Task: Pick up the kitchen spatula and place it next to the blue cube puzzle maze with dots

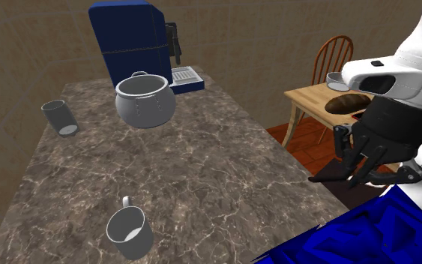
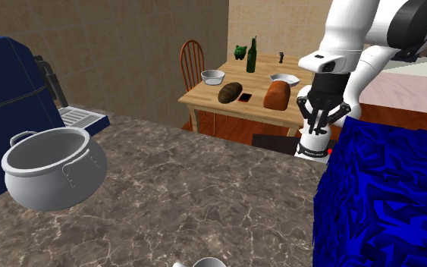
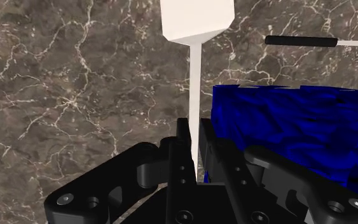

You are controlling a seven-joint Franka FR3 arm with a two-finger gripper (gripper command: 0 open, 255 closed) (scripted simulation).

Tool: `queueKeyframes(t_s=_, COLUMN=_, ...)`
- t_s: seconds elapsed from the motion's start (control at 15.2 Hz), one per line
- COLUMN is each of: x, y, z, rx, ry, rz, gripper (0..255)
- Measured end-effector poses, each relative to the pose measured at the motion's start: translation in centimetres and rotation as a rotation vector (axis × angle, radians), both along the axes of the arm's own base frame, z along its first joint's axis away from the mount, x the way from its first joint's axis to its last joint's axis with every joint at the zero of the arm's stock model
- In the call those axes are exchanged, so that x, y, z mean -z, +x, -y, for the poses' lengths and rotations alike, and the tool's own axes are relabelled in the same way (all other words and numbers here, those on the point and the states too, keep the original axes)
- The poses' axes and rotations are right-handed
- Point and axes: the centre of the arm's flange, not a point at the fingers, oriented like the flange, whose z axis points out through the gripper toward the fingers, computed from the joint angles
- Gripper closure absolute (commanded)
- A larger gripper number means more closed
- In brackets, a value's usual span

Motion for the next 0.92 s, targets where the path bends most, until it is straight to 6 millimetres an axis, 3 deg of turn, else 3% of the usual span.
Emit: queueKeyframes(t_s=0.92, x=7.4, y=0.0, z=0.0, rx=0.0, ry=0.0, rz=0.0, gripper=255)
